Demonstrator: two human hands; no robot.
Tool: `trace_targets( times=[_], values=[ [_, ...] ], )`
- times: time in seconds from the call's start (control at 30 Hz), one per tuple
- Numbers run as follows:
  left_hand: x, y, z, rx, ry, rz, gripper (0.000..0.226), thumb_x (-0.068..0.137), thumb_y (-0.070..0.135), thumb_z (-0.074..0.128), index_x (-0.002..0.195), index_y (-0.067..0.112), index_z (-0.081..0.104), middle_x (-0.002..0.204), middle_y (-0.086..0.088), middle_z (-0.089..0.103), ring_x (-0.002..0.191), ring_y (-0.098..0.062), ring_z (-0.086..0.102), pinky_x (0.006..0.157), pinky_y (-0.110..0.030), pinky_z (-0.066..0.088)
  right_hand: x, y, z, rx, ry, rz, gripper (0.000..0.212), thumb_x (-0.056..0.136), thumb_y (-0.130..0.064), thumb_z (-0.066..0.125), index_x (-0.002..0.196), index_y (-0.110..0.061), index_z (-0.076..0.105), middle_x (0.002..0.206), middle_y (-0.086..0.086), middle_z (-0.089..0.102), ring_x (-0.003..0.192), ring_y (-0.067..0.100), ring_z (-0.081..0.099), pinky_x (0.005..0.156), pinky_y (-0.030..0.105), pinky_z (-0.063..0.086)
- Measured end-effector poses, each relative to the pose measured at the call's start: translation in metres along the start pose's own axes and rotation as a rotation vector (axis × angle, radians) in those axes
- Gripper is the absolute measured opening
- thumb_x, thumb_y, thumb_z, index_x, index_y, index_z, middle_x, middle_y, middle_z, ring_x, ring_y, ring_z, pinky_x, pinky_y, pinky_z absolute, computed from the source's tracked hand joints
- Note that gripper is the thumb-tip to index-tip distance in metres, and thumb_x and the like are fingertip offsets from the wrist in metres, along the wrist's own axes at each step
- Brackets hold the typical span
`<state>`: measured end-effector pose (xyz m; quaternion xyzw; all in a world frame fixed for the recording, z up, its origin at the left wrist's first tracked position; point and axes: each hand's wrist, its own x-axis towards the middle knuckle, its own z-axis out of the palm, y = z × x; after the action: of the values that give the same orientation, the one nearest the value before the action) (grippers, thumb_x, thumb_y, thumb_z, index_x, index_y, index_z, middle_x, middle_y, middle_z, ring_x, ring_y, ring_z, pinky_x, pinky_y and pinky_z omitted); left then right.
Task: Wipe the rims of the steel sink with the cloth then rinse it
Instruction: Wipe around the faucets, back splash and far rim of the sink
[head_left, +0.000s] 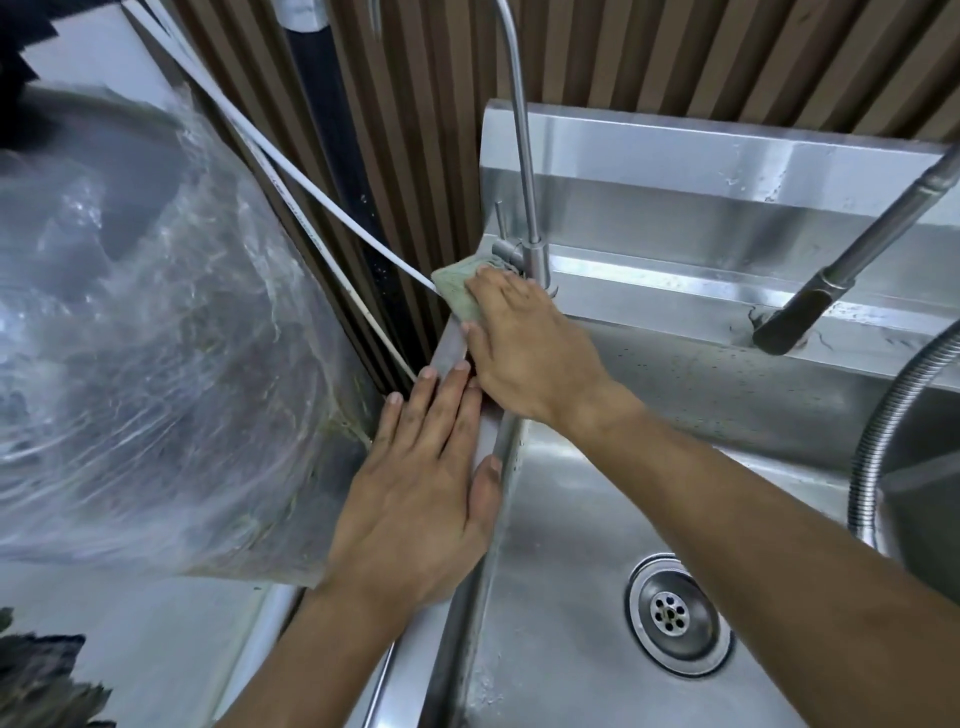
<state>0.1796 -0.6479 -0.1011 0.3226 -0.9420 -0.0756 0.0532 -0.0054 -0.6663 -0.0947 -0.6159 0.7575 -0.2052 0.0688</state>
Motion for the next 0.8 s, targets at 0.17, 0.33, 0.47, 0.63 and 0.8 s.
trace_targets(
  times=[0.17, 0.33, 0.47, 0.63, 0.8],
  values=[
    [0.000, 0.000, 0.001, -0.012, 0.011, 0.001, 0.066, 0.106, 0.044, 0.021, 0.163, 0.012, 0.015, 0.172, -0.003, 0.008, 0.159, -0.018, -0.003, 0.127, -0.041, -0.001, 0.017, -0.007, 0.004, 0.087, -0.113, 0.021, 0.059, 0.112, -0.038, 0.025, 0.164, -0.012, 0.015, 0.173, 0.003, 0.006, 0.160, 0.018, -0.001, 0.129, 0.034, -0.004],
    [0.000, -0.001, 0.001, -0.006, 0.002, 0.010, 0.067, 0.105, 0.043, 0.021, 0.164, 0.013, 0.012, 0.172, -0.002, 0.006, 0.159, -0.018, -0.002, 0.126, -0.041, 0.001, 0.045, -0.009, 0.005, 0.083, -0.122, 0.139, 0.057, 0.112, -0.036, 0.017, 0.165, -0.012, 0.014, 0.174, 0.003, 0.001, 0.160, 0.016, -0.006, 0.127, 0.032, -0.007],
    [0.000, 0.000, 0.003, 0.010, 0.011, -0.002, 0.066, 0.105, 0.042, 0.023, 0.163, 0.011, 0.018, 0.171, -0.005, 0.014, 0.159, -0.019, 0.002, 0.126, -0.041, 0.003, 0.034, -0.018, 0.012, 0.040, -0.069, 0.150, 0.056, 0.112, -0.031, 0.020, 0.164, -0.010, 0.016, 0.174, 0.005, 0.003, 0.160, 0.018, -0.003, 0.129, 0.034, -0.005],
    [0.000, 0.001, 0.002, 0.031, 0.012, 0.002, 0.065, 0.106, 0.042, 0.023, 0.163, 0.012, 0.012, 0.172, -0.003, 0.008, 0.159, -0.019, 0.000, 0.126, -0.041, 0.001, 0.048, -0.008, 0.005, 0.110, -0.154, 0.108, 0.055, 0.112, -0.032, 0.021, 0.164, -0.013, 0.020, 0.174, 0.003, 0.005, 0.160, 0.017, -0.005, 0.129, 0.036, -0.005],
    [-0.001, 0.000, 0.001, -0.004, 0.013, 0.006, 0.065, 0.106, 0.041, 0.020, 0.164, 0.015, 0.007, 0.173, 0.001, 0.001, 0.159, -0.015, -0.005, 0.126, -0.038, -0.004, 0.029, 0.009, 0.005, 0.103, -0.080, -0.075, 0.050, 0.113, -0.030, 0.026, 0.160, -0.017, 0.034, 0.170, 0.004, 0.024, 0.160, 0.018, 0.009, 0.130, 0.034, 0.002]
  ],
)
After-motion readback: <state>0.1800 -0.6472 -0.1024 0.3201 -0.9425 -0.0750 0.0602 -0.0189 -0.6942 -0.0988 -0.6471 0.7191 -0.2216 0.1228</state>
